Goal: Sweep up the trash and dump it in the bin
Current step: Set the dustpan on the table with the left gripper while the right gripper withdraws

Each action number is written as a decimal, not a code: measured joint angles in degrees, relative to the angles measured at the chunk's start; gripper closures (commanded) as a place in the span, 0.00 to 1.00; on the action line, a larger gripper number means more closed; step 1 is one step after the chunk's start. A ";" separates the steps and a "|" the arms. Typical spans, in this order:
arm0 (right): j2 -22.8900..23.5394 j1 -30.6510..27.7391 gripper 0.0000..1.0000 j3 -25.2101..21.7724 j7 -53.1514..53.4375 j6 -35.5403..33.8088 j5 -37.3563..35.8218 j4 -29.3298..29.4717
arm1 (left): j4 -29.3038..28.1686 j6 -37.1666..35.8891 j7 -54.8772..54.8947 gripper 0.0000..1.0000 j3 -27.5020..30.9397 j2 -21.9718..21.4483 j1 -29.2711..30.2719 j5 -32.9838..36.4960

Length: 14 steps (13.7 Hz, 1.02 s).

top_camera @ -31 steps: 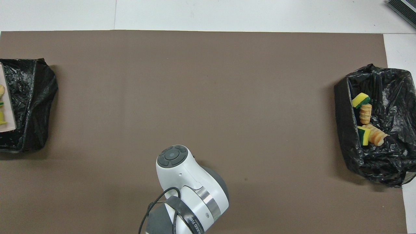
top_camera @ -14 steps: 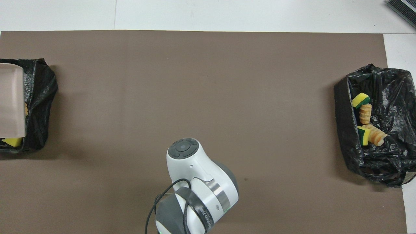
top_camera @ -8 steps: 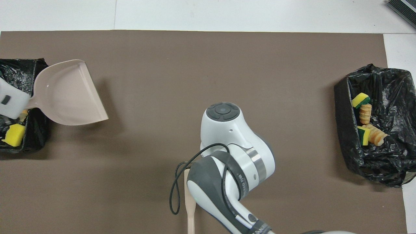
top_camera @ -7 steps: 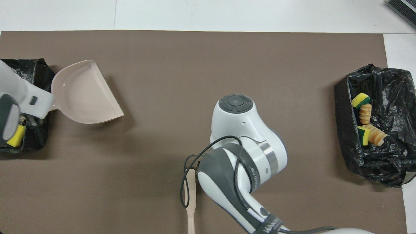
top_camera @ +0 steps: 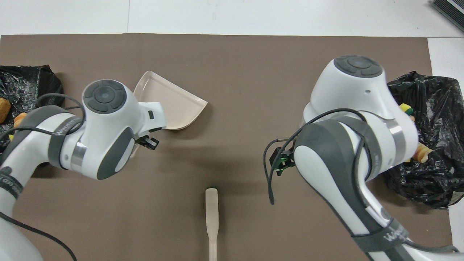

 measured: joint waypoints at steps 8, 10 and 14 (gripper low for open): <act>-3.42 -9.04 0.00 -0.22 -14.29 -1.18 -8.97 2.06 | 2.26 7.71 -27.76 1.00 0.09 4.51 -11.87 -9.82; -3.70 -10.13 0.00 -0.39 -15.88 -0.84 -11.03 2.85 | 3.31 7.75 -31.47 1.00 0.14 6.26 -13.66 -9.82; -3.70 -14.14 0.00 -0.85 -16.92 1.35 -11.71 4.69 | 6.49 7.99 -34.69 0.13 0.28 9.16 -15.22 -9.81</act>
